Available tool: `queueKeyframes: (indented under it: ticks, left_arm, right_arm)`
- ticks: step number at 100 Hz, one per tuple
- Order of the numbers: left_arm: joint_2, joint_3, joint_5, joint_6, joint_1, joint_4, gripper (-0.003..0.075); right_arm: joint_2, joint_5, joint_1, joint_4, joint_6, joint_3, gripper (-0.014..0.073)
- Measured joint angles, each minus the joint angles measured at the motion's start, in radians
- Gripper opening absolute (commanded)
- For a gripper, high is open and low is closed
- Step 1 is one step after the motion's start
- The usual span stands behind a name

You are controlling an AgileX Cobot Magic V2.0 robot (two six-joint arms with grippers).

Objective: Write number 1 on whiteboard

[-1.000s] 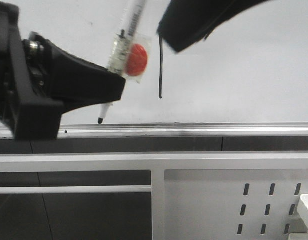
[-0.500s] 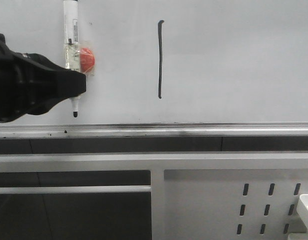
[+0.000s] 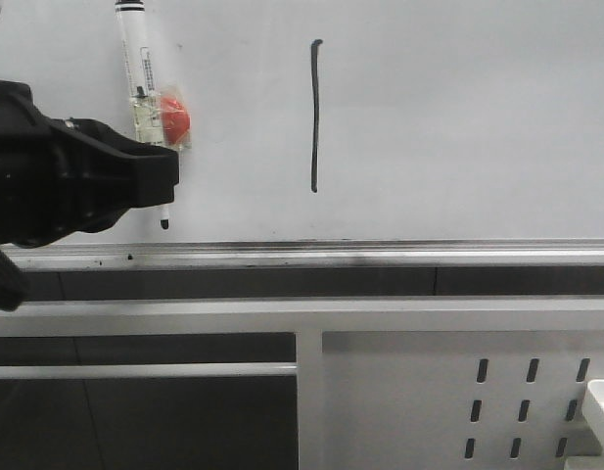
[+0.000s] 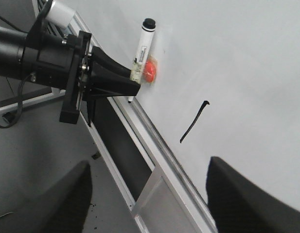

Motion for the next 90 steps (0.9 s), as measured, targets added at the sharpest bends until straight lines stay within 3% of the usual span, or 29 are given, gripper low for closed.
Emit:
queueKeyframes:
  ticks: [39, 50, 68, 90]
  left_arm:
    - [0.007, 0.0, -0.055, 0.0, 0.0, 0.009, -0.0011]
    - [0.007, 0.0, -0.055, 0.0, 0.0, 0.011, 0.0072]
    - [0.007, -0.01, -0.067, 0.0, 0.0, -0.001, 0.0308]
    - [0.007, -0.002, -0.074, 0.0, 0.0, 0.013, 0.0335]
  right_arm:
    - [0.0, 0.0, 0.0, 0.0, 0.0, 0.0, 0.0442]
    - [0.0, 0.0, 0.0, 0.0, 0.0, 0.0, 0.0442]
    - [0.0, 0.0, 0.0, 0.0, 0.001, 0.0, 0.0442]
    - [0.0, 0.0, 0.0, 0.0, 0.001, 0.0, 0.0442]
